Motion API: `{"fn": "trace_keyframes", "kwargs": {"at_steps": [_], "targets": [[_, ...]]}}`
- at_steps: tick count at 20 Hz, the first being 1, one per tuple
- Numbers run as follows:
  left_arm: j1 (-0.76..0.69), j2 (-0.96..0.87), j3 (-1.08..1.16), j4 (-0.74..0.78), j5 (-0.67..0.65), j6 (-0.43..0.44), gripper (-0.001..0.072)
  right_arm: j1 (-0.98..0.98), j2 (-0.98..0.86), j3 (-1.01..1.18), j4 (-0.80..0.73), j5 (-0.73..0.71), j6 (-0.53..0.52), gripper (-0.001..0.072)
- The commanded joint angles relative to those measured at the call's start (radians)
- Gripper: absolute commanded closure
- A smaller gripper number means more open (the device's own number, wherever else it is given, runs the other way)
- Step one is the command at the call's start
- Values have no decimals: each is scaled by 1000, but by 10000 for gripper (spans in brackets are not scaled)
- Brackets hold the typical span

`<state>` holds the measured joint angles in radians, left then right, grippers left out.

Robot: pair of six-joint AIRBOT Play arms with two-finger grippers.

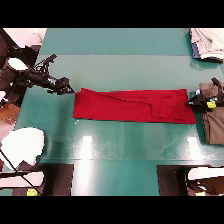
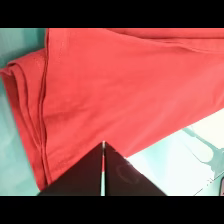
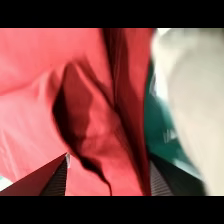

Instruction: Fold the shirts.

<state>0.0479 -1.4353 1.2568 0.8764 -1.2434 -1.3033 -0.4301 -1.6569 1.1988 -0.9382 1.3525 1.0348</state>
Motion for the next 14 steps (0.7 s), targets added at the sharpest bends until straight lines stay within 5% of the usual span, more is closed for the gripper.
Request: {"fn": "trace_keyframes", "kwargs": {"at_steps": [1,4,6,7,14], "targets": [[-42,0,1,6,15,-1,683,20,-32,-2,30,-26,-18,140],[-139,0,1,6,88,-6,684,77,-41,-2,27,-32,-35,322],[-203,-1,1,6,152,-17,684,100,-41,-2,29,-35,-54,634],[-230,-5,2,6,178,-35,684,105,-41,-2,30,-28,-59,696],[-417,-209,190,5,237,-59,685,146,141,24,31,73,31,701]]}}
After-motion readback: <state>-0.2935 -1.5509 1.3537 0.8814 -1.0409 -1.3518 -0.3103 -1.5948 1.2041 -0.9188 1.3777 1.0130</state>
